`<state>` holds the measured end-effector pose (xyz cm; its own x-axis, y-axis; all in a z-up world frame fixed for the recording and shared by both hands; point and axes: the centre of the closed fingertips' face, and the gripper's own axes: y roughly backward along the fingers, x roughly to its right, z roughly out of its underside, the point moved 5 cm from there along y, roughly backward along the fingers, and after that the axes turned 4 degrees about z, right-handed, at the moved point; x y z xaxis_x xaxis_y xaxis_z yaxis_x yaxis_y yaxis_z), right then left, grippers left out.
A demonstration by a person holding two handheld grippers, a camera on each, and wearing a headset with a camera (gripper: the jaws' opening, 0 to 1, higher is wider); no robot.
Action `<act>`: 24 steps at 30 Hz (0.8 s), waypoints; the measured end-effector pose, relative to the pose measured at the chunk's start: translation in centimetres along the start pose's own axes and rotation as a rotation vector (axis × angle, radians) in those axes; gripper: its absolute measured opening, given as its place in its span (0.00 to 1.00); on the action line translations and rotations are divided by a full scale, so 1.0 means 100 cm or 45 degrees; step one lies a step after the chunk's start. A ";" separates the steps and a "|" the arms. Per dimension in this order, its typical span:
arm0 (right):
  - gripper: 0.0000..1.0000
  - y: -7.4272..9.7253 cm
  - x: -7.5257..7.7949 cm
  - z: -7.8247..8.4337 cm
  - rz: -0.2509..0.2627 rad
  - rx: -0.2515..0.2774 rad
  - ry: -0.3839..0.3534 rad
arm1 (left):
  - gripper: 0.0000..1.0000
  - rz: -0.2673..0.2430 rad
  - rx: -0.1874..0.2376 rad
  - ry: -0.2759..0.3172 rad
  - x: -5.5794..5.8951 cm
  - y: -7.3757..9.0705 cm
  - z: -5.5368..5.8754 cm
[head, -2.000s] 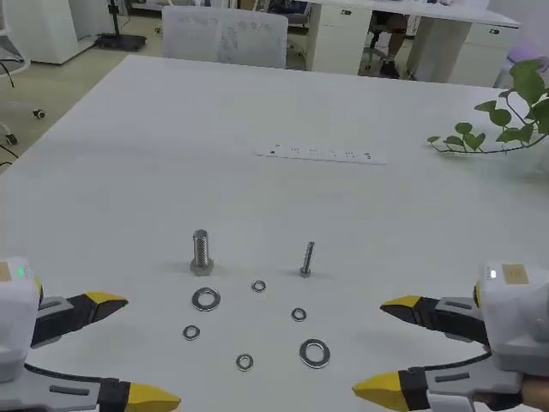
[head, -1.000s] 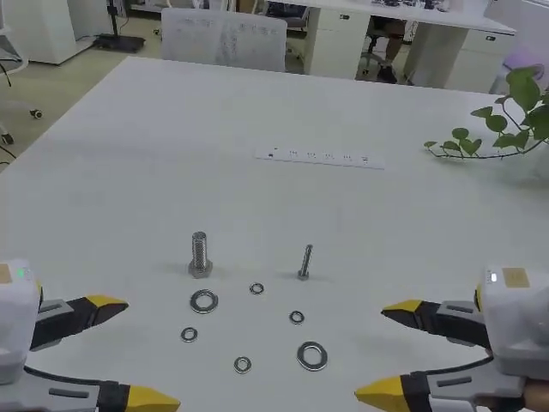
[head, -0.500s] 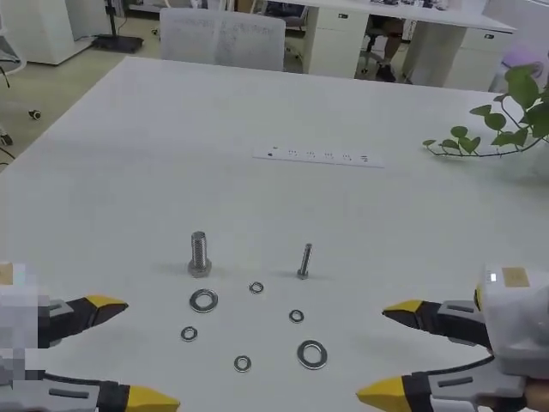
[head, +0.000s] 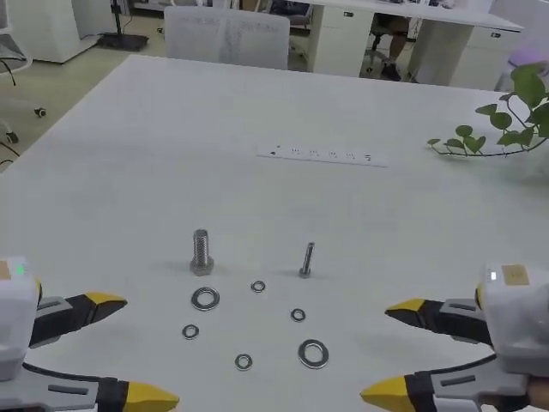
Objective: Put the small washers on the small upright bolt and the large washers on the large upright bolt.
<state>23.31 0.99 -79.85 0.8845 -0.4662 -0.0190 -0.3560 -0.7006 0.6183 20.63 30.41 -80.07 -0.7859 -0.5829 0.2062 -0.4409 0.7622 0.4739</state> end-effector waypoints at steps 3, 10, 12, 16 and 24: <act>0.72 0.000 0.000 0.001 -0.001 -0.004 0.001 | 0.89 -0.003 0.002 0.002 0.000 0.000 0.000; 0.72 0.001 0.001 0.001 -0.004 -0.016 0.009 | 0.89 -0.005 0.004 0.001 -0.001 0.000 0.000; 0.72 0.001 0.001 0.000 -0.003 -0.016 0.011 | 0.89 -0.005 0.003 0.000 -0.001 0.000 0.000; 0.72 0.000 0.002 0.000 -0.004 -0.037 0.025 | 0.89 -0.004 0.006 -0.002 -0.001 0.000 -0.001; 0.71 -0.001 0.006 -0.005 -0.009 -0.099 0.074 | 0.89 -0.004 0.016 -0.004 -0.001 -0.001 -0.002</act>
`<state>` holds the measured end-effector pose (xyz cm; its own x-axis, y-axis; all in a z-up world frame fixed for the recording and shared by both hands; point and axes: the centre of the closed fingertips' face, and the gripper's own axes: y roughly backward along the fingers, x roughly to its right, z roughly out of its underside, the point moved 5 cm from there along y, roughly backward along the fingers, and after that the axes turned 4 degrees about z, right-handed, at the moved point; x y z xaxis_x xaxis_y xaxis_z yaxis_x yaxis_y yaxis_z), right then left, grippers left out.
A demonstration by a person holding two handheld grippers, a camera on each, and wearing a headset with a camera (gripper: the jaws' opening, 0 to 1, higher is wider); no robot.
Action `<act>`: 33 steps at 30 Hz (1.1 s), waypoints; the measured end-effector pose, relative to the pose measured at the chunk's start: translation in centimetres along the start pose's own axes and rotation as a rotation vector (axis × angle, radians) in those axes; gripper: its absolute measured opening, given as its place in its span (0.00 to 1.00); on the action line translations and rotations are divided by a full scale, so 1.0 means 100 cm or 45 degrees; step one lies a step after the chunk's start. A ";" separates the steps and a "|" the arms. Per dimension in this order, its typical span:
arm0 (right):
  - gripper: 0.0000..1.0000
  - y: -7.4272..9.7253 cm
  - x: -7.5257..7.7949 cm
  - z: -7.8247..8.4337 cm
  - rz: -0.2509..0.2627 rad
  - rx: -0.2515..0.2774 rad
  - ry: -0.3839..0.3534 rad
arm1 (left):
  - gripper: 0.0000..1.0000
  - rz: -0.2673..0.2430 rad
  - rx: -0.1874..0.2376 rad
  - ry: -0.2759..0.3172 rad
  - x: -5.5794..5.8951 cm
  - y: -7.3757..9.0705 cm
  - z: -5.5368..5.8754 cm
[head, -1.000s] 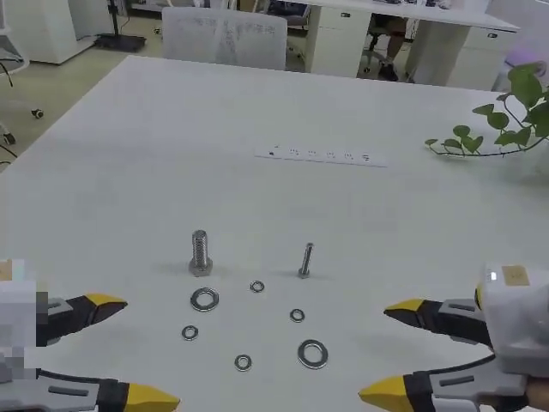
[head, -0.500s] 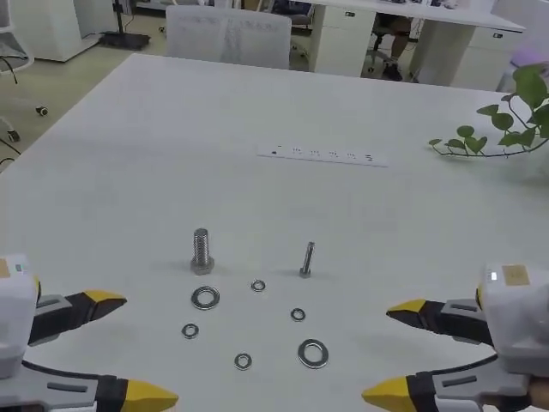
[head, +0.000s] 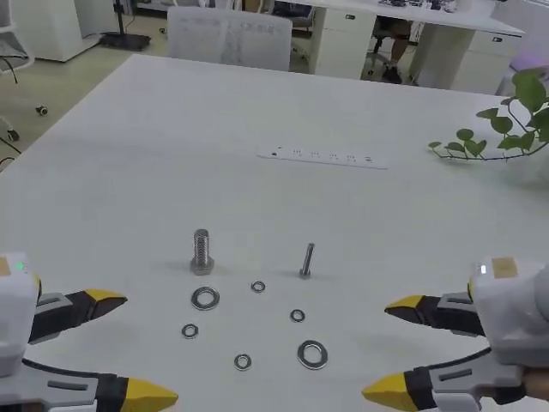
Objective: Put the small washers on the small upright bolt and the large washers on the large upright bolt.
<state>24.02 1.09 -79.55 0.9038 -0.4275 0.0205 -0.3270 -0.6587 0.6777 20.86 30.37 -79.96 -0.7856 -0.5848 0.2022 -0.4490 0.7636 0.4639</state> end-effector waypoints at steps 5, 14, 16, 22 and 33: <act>0.71 -0.002 0.000 -0.008 -0.020 -0.053 0.063 | 0.88 -0.003 0.006 0.001 -0.001 0.001 -0.001; 0.67 -0.013 -0.001 -0.026 -0.063 -0.108 0.162 | 0.88 -0.010 0.013 -0.004 -0.001 0.002 -0.002; 0.63 -0.016 -0.001 -0.027 -0.076 -0.135 0.186 | 0.88 -0.012 0.015 -0.005 -0.001 0.002 -0.003; 0.61 -0.024 -0.005 -0.029 -0.101 -0.210 0.254 | 0.88 -0.014 0.017 -0.008 -0.001 0.003 -0.003; 0.51 -0.041 -0.010 -0.037 -0.162 -0.313 0.344 | 0.88 -0.020 0.023 -0.009 0.000 0.004 -0.003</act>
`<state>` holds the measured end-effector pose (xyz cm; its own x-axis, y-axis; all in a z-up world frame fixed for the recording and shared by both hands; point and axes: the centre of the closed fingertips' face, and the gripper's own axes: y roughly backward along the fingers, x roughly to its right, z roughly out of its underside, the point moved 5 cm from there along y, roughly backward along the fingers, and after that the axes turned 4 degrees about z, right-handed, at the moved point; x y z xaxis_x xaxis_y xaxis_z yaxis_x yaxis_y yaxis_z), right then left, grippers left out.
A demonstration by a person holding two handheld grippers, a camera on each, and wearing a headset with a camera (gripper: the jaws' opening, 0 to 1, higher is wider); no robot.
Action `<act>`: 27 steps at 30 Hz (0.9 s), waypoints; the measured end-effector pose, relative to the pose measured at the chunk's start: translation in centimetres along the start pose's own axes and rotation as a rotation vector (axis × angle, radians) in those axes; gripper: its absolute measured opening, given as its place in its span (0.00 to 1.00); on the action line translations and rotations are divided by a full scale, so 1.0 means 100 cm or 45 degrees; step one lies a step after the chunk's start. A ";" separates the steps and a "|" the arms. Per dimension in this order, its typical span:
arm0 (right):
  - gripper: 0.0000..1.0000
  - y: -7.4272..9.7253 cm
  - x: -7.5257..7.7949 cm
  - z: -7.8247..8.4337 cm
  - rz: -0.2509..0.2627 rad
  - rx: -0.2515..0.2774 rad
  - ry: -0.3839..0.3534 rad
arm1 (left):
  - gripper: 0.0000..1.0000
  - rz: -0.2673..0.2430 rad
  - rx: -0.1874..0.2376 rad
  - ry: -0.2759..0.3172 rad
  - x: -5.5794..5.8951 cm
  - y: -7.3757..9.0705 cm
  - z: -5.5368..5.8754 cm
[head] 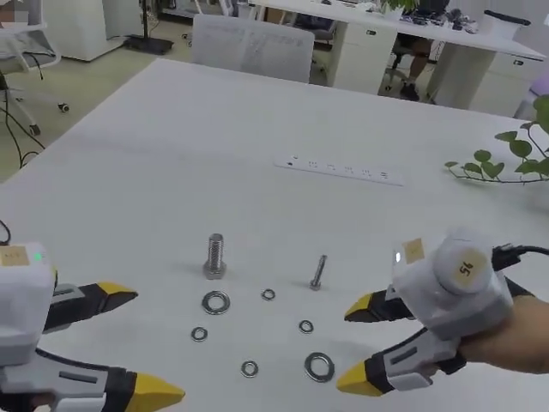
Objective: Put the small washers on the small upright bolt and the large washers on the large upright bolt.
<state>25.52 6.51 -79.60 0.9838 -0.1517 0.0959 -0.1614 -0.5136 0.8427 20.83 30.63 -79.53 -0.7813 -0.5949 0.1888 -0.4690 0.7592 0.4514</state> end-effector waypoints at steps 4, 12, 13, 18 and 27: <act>0.48 -0.007 0.000 -0.002 -0.025 -0.045 0.035 | 0.87 -0.004 0.002 0.002 0.000 0.000 0.001; 0.45 -0.019 -0.003 -0.005 -0.093 -0.133 0.086 | 0.87 -0.011 0.006 0.003 0.000 0.001 0.001; 0.44 -0.020 -0.003 -0.005 -0.102 -0.143 0.087 | 0.87 -0.012 0.006 0.002 0.000 0.001 0.000; 0.41 -0.025 -0.003 -0.004 -0.113 -0.203 0.134 | 0.87 -0.015 0.009 0.001 0.000 0.001 0.000; 0.35 -0.034 -0.006 -0.006 -0.142 -0.300 0.195 | 0.86 -0.022 0.014 0.000 0.001 0.004 0.000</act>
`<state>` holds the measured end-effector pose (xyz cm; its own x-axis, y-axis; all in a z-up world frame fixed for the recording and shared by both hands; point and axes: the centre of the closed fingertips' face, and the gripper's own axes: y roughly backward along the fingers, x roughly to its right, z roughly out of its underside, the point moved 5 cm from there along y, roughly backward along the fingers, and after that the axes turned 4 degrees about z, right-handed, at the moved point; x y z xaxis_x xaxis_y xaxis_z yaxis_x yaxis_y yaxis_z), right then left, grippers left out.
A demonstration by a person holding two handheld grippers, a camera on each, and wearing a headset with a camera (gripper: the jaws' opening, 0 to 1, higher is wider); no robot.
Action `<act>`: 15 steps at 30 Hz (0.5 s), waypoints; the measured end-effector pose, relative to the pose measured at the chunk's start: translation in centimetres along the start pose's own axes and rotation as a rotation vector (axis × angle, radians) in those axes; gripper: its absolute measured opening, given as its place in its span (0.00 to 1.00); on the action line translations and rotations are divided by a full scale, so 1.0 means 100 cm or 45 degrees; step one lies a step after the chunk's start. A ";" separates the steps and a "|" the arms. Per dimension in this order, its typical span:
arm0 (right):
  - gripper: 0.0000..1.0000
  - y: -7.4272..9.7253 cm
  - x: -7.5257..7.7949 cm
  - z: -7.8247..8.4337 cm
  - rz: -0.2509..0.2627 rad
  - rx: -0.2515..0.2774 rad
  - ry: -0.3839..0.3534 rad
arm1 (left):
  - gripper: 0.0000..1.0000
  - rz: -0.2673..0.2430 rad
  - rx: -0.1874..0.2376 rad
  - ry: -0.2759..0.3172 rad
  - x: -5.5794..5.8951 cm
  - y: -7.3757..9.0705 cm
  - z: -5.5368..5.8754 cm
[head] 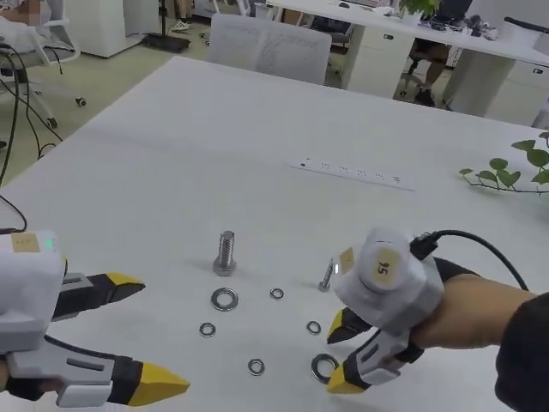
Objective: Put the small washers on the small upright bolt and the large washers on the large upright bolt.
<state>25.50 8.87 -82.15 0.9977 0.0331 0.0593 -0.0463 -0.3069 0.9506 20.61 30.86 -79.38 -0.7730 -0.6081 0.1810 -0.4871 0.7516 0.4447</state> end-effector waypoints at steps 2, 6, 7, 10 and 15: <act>0.34 -0.002 0.000 0.000 -0.004 -0.021 0.016 | 0.86 -0.002 0.000 0.001 0.000 0.001 0.001; 0.33 -0.003 -0.001 -0.001 -0.015 -0.046 0.029 | 0.86 -0.005 0.004 0.003 0.000 0.002 0.000; 0.33 -0.004 -0.001 -0.002 -0.017 -0.049 0.036 | 0.86 -0.008 0.005 -0.001 0.000 0.002 0.000; 0.32 -0.005 -0.001 -0.002 -0.023 -0.064 0.050 | 0.86 -0.008 0.008 -0.002 0.000 0.003 0.000; 0.30 -0.006 0.000 -0.001 -0.025 -0.101 0.061 | 0.86 -0.012 0.009 -0.003 0.000 0.003 -0.001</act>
<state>25.51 9.12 -82.74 0.9950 0.0842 0.0531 -0.0325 -0.2297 0.9727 20.49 31.11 -79.17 -0.7693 -0.6144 0.1750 -0.4972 0.7478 0.4399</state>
